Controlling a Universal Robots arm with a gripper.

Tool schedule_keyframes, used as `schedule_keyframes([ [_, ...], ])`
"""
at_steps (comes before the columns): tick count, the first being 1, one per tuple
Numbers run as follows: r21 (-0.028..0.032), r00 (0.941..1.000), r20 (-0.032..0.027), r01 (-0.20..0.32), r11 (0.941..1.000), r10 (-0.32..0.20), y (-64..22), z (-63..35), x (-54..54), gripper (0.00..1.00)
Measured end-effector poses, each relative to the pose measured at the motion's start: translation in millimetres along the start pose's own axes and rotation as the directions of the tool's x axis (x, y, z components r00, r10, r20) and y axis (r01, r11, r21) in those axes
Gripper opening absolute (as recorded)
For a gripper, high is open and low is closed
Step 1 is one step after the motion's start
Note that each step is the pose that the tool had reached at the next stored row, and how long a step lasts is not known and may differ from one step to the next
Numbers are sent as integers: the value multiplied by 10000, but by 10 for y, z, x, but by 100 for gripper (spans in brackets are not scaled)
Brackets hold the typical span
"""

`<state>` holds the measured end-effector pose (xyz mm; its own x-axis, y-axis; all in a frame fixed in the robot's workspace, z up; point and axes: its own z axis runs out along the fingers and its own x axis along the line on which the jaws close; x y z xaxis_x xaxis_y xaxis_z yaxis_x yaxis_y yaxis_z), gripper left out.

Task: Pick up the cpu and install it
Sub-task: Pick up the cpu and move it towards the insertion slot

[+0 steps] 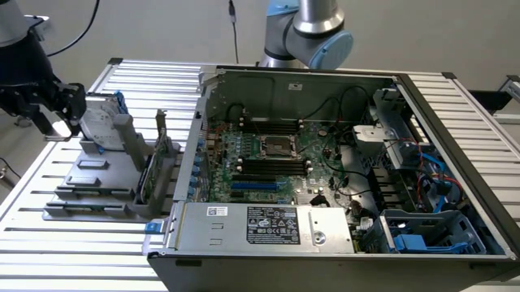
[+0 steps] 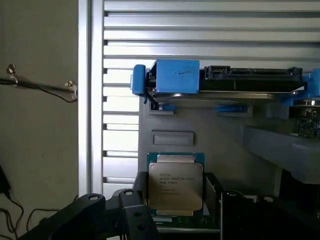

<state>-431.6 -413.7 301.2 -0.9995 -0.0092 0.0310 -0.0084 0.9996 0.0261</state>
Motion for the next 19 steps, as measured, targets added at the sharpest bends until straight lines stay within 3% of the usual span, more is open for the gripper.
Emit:
schedule_keyframes([
  [14,1,10000,1,51,10000,-51,138,-636,-141,55],
  [19,1,10000,-1,50,10000,-50,149,-686,-340,55],
])
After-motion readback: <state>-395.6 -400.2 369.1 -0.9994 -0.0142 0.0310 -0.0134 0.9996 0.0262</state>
